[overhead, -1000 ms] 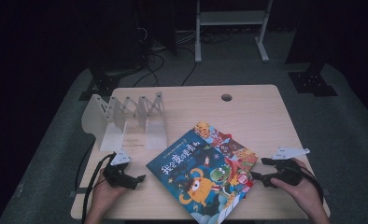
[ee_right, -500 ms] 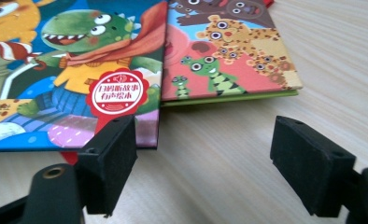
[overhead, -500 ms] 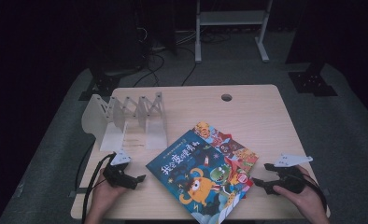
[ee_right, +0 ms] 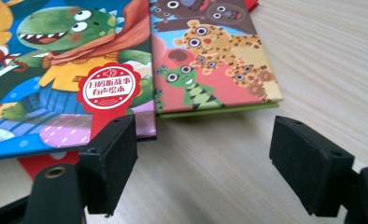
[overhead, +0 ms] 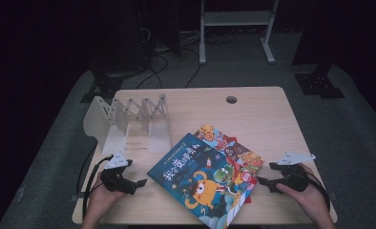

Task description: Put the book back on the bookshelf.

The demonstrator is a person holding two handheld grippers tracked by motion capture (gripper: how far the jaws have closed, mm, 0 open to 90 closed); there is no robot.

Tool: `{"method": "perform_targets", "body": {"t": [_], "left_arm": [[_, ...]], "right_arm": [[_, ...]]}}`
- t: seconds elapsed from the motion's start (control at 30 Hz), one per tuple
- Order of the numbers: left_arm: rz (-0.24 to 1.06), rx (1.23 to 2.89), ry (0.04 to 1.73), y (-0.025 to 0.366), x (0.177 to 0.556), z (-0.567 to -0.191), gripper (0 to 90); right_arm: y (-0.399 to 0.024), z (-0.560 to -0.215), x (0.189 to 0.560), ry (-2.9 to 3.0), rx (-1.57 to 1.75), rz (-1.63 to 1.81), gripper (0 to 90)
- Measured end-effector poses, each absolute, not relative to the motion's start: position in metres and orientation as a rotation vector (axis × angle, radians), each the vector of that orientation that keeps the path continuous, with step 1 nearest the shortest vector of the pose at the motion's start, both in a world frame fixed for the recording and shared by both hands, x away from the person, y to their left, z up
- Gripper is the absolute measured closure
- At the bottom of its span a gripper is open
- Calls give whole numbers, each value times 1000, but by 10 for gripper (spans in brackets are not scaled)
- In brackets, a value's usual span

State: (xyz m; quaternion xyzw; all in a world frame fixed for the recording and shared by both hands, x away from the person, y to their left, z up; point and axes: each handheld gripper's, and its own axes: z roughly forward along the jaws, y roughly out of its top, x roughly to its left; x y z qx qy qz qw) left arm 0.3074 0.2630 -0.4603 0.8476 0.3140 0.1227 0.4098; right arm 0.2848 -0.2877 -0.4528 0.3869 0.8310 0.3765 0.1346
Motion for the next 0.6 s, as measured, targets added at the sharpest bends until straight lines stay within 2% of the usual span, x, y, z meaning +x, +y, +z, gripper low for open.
{"method": "perform_targets", "body": {"t": [0.6], "left_arm": [[139, 2194, 641, 202, 310, -447, 0]], "right_arm": [[-287, -450, 298, 2383, 1124, 1085, 231]]}}
